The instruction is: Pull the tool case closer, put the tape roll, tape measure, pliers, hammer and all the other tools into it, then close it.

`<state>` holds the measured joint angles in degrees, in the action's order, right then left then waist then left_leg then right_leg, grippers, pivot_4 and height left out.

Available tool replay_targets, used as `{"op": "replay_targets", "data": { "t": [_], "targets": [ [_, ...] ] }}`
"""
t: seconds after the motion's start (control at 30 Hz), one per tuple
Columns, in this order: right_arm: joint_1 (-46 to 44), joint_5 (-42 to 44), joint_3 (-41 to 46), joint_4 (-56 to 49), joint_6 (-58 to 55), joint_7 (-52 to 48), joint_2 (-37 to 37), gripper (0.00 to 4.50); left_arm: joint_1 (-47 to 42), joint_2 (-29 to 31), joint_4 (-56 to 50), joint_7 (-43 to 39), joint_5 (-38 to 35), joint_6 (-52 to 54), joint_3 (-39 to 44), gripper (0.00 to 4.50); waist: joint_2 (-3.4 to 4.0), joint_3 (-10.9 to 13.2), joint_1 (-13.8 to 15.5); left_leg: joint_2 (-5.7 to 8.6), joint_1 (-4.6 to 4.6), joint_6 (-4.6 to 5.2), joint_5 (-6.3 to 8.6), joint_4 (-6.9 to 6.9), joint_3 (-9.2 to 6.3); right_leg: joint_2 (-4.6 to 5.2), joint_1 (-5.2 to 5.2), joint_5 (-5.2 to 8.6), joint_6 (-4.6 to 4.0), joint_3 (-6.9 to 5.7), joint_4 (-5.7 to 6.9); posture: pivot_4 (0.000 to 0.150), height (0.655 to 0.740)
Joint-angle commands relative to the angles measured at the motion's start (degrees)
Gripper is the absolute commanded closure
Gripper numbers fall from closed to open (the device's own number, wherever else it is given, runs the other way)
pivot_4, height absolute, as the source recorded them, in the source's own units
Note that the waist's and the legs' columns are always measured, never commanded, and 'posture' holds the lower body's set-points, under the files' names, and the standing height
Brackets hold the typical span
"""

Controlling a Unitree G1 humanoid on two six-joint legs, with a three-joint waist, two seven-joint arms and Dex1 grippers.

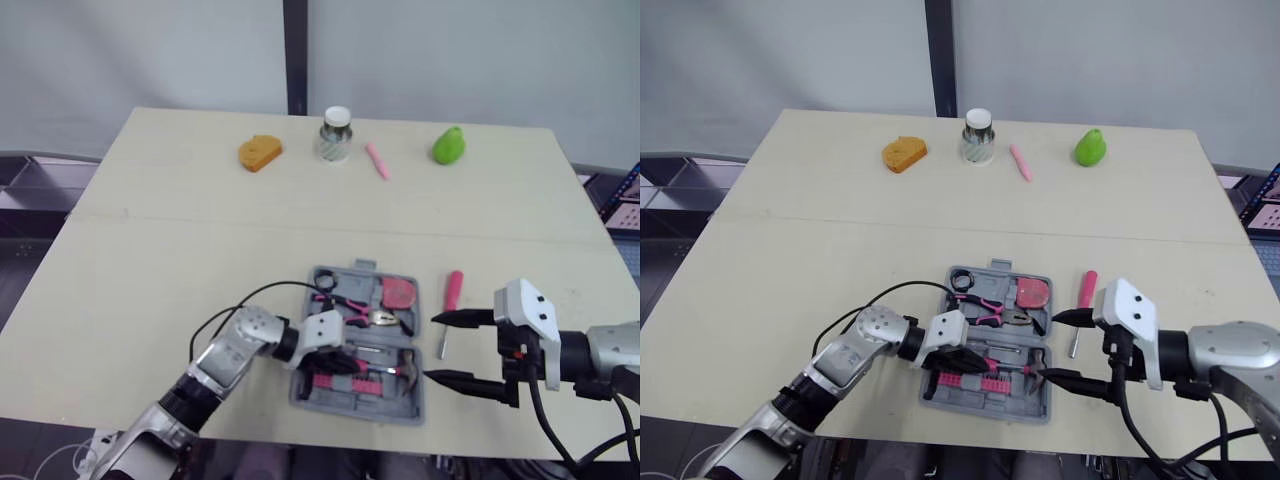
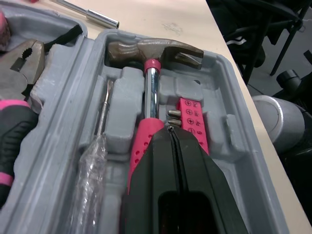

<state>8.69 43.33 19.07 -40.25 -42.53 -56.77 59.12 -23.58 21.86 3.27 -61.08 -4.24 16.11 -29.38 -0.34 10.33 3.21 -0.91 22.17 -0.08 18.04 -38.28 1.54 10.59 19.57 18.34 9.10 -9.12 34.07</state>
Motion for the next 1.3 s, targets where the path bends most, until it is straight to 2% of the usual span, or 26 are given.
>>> {"op": "replay_targets", "data": {
  "t": [0.03, 0.43, 0.67, 1.3],
  "targets": [
    [0.43, 0.39, 2.05, -1.54, 0.81, -0.30, 0.19, 0.00, 0.20, -0.67, 0.00, -0.13, -0.41, 0.36, 0.29, 4.49, 0.00, 0.00, -0.01, 0.00, 0.00, 0.00, 0.00, 0.00, 0.00, 0.00, 0.00, 0.00, 0.00, 0.00, 0.00, 0.150, 0.7400],
    [1.03, 0.18, 2.14, -1.45, 1.22, -0.42, 0.17, 0.00, 0.36, -0.52, 2.57, 2.18, 3.64, 0.28, -1.16, 4.49, 0.00, 0.00, 0.01, 0.00, -0.01, 0.00, 0.00, 0.00, 0.00, 0.00, -0.01, 0.00, 0.00, 0.00, 0.00, 0.150, 0.7400],
    [1.83, 0.40, 2.69, -1.91, 1.12, -0.37, 0.13, 0.00, -0.06, -0.37, 4.69, 3.64, 6.75, 3.69, -3.96, 4.49, -0.01, -0.27, 0.25, 0.00, -0.10, 0.00, 0.00, -0.02, -0.01, 0.00, -0.12, 0.00, 0.01, 0.01, -0.01, 0.150, 0.7400],
    [2.85, 0.10, 3.39, -2.72, 0.85, 0.08, 0.27, 0.00, 0.31, 1.86, 4.94, 2.83, 10.92, 4.63, -9.69, 4.49, -0.08, -1.15, 0.74, -0.01, -0.20, 0.01, 0.01, 0.03, -0.01, -0.01, -0.23, -0.01, 0.00, 0.00, -0.10, 0.150, 0.7400]
  ]
}}
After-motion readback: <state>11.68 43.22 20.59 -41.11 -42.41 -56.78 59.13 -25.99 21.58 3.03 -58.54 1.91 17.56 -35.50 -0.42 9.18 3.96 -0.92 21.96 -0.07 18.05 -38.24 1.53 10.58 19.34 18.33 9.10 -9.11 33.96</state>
